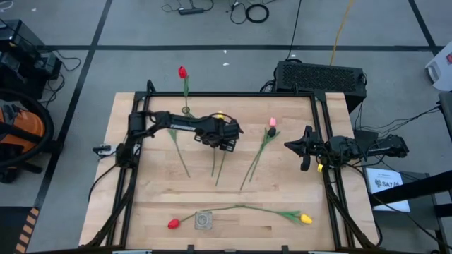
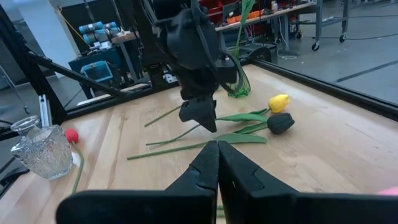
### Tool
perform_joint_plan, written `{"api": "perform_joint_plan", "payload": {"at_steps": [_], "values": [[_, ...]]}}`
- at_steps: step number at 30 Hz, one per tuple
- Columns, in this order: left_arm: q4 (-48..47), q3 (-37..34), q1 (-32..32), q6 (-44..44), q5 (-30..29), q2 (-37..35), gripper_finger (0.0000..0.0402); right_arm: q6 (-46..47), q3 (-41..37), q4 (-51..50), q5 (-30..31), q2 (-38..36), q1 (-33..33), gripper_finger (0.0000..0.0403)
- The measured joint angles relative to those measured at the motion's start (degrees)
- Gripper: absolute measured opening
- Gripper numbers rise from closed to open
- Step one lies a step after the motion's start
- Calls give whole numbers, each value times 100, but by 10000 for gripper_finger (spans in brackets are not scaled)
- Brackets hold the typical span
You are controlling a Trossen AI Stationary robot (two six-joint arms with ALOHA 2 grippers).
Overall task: Sort flowers into vase by color
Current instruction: Put the top yellow flower into the transparent vase
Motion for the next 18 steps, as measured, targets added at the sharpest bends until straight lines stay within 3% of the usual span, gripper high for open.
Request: {"api": "perform_joint_plan", "payload": {"at_steps": [8,18], "values": [[5,0,276,4,-4,19,193,-2,0,-7,0,2,0,0],[72,0,380,9,157,19,57,-2,-2,-7,0,0,-2,0]]}}
